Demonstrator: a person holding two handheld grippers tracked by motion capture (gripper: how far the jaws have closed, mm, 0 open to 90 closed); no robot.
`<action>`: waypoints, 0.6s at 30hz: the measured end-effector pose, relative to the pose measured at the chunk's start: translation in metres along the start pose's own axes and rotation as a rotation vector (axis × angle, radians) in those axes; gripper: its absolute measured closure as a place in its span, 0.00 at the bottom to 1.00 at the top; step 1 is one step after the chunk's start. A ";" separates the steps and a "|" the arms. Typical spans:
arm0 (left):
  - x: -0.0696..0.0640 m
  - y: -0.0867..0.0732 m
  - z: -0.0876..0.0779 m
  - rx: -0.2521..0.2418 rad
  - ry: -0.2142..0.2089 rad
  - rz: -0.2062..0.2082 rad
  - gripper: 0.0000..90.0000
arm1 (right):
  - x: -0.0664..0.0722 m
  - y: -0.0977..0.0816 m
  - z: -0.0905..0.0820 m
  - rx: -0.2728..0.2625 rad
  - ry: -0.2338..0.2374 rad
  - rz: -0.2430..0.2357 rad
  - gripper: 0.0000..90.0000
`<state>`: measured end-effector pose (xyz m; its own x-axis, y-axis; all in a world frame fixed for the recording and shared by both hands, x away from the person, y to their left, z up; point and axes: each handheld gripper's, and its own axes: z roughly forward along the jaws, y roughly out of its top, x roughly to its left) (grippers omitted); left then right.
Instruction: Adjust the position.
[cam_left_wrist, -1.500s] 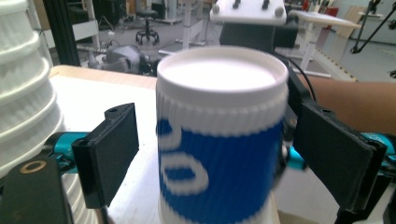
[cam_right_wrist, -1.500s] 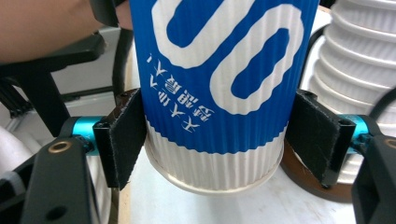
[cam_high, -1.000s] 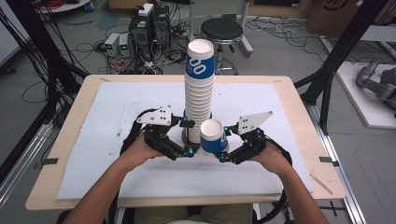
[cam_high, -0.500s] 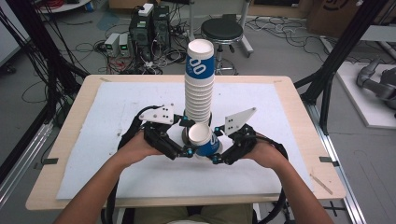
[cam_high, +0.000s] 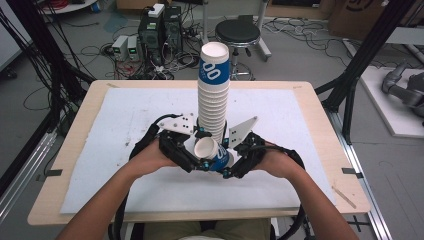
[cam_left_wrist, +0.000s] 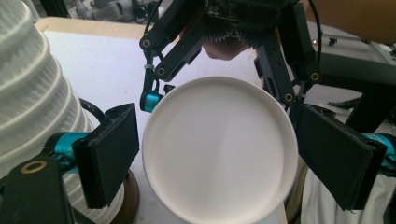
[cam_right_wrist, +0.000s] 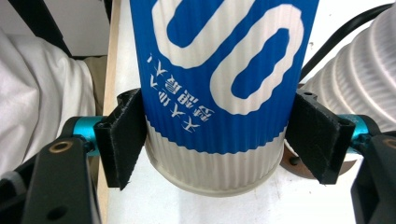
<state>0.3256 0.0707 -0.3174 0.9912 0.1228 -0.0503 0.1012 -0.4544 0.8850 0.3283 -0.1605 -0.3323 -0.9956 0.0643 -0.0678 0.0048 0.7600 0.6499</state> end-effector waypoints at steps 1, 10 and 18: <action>0.000 0.000 0.000 0.000 0.000 0.000 0.16 | 0.001 0.000 0.001 0.004 0.006 0.000 0.27; 0.000 -0.002 0.005 0.045 -0.033 0.019 0.29 | 0.003 -0.001 0.005 0.022 0.004 -0.021 0.27; 0.000 -0.002 0.002 0.030 -0.036 0.028 0.32 | 0.005 -0.002 0.005 0.003 0.004 -0.016 0.24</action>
<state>0.3256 0.0699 -0.3203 0.9960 0.0784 -0.0425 0.0753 -0.4837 0.8720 0.3238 -0.1587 -0.3376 -0.9960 0.0494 -0.0751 -0.0108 0.7631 0.6462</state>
